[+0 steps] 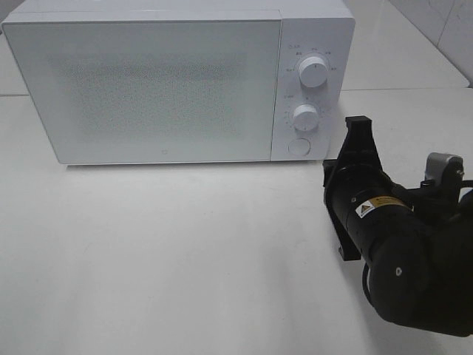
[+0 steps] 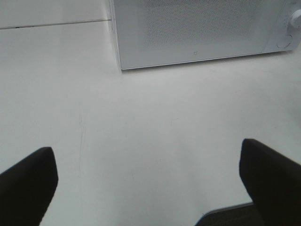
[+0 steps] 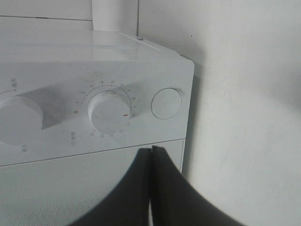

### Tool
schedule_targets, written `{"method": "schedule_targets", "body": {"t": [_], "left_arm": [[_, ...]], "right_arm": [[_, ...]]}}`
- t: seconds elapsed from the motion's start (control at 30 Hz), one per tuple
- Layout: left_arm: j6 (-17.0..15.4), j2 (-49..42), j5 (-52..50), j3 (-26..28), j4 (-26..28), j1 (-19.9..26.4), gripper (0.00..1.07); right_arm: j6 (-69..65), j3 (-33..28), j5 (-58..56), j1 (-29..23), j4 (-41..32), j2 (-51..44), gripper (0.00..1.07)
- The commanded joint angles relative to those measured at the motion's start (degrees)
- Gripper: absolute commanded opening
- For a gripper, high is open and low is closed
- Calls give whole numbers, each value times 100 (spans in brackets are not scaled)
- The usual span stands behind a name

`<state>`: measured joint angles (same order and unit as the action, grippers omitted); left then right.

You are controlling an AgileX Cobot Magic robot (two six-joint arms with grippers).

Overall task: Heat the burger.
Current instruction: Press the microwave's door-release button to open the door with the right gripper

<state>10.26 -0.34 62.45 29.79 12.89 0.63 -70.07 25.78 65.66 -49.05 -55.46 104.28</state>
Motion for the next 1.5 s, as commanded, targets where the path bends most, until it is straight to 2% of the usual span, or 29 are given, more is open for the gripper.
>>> {"method": "schedule_targets", "body": {"t": [0.03,0.27,0.53,1.07,1.5], "left_arm": [[-11,-138,-86,-17,23,-29,98],[-11,-138,-86,-17,23,-29,98],[-11,-138,-86,-17,23,-29,98],[-11,-138,-86,-17,23,-29,98],[-11,-120,-86,-17,23,-29,98]], "right_arm": [[-52,115,-138,97,206,74,0],[-155,395,-97,264,567,367,0],[-183,922,-458,722,940,733,0],[-350,1707,-877,1169,1163,1501,0],[-275,2126,-1157,1369,1186,1644,0]]}}
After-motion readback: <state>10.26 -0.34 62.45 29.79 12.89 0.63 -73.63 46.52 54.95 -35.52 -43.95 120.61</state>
